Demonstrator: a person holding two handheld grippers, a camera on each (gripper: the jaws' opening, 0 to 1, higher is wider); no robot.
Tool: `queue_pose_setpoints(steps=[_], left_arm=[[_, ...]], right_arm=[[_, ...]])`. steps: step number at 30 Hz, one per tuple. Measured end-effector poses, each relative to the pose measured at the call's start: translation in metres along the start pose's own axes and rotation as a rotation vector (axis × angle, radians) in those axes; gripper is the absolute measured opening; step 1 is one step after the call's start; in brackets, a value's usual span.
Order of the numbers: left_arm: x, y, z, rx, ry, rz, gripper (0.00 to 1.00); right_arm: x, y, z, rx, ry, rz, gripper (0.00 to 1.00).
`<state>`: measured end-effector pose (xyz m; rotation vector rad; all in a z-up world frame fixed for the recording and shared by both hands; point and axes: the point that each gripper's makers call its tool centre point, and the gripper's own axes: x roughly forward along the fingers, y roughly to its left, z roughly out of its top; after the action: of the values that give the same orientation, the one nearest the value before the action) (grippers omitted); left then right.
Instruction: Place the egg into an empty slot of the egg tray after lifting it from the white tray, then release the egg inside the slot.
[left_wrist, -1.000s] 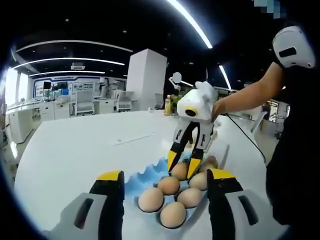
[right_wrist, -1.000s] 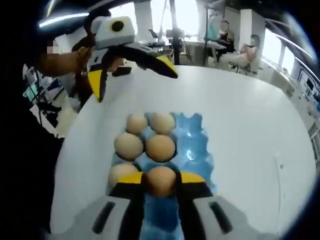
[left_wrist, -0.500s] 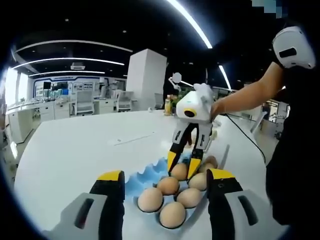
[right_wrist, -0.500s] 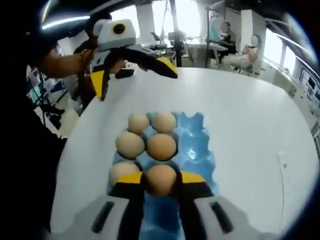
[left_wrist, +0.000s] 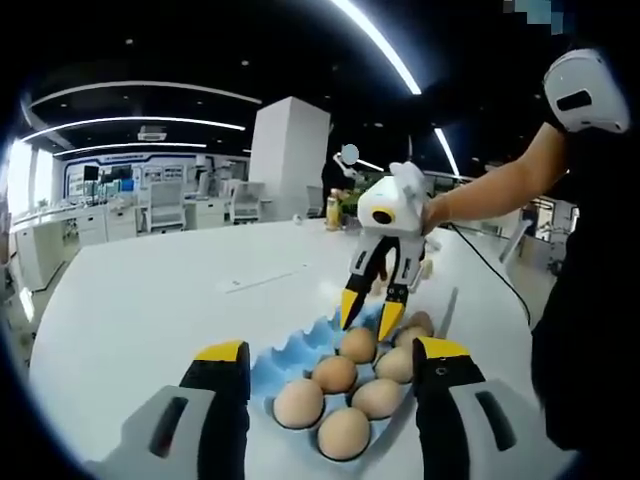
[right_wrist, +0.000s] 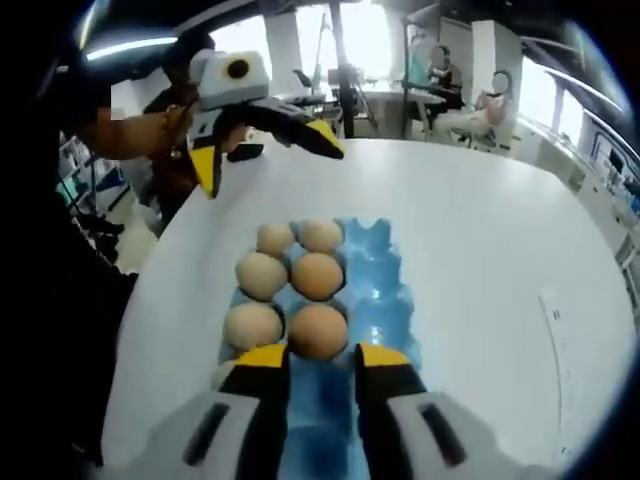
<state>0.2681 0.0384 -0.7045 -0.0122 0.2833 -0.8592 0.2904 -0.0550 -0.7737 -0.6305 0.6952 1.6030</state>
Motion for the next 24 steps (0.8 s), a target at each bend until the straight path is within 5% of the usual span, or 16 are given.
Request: queue_pose_setpoints(steps=[24], left_arm=[[0.002, -0.001, 0.004, 0.010, -0.004, -0.006, 0.67]], right_arm=[[-0.046, 0.000, -0.046, 0.043, 0.023, -0.085, 0.28]])
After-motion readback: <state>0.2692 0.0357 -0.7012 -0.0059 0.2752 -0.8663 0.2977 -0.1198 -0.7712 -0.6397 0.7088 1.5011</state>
